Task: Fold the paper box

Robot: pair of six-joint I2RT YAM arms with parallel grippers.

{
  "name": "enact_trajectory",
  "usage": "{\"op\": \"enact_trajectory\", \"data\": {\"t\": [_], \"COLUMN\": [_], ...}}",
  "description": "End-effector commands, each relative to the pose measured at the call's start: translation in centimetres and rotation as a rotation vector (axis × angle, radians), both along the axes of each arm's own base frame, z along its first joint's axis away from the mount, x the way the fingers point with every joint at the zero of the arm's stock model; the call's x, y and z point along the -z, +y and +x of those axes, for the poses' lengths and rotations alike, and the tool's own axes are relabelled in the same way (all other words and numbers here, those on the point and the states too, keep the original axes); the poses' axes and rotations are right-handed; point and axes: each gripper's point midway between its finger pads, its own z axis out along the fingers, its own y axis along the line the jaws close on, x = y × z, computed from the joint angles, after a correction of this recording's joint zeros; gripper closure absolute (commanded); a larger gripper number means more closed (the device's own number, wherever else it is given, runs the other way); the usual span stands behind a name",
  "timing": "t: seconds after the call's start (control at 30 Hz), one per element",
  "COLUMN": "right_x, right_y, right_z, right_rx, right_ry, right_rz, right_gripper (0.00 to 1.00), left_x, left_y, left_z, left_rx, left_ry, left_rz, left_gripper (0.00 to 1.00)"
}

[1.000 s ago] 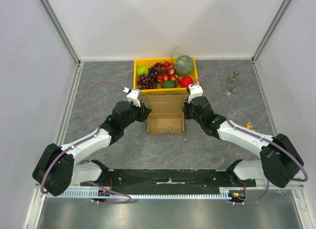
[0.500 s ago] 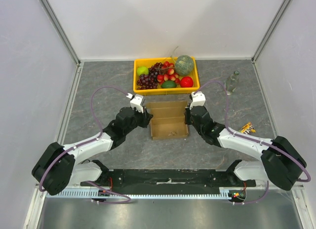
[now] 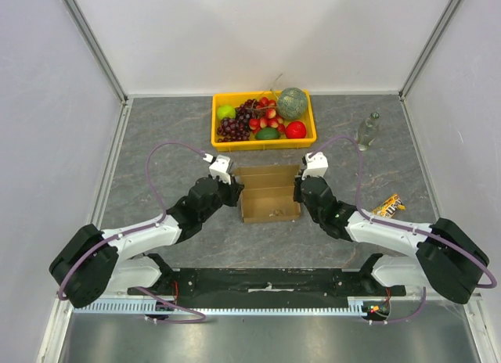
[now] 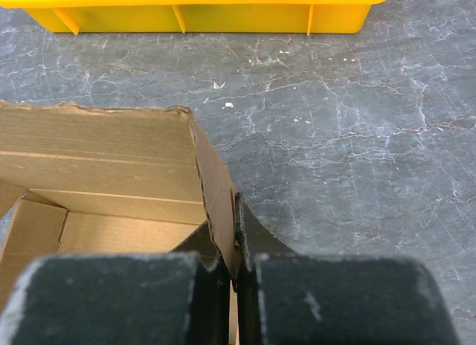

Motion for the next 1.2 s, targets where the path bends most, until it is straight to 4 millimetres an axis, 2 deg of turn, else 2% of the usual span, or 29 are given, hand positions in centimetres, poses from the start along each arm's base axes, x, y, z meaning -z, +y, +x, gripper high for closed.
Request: {"op": "enact_trajectory", "data": {"t": [0.0,0.7,1.17], "right_x": [-2.4,-0.2,0.1], "right_y": [2.2,2.1,2.0], "right_z": [-0.5,-1.5,-2.1], "right_rx": [-0.036,-0.031,-0.016], "right_ry": [-0.059,-0.026,-0.034], "right_rz": [0.134,0.113,0.1], "right_gripper": [1.0,1.0,1.0], "left_x": [-0.6,1.7,2.1], "left_y": [-1.6,-1.9,-2.9], "left_z": [-1.2,-2.4,-2.4], "left_rx": [0.033,0.028,0.029], "left_ry": [0.007,0.057,0.084], "left_rz": [-0.072,-0.052,-0.057], "left_gripper": [0.83,0.9,0.93]}}
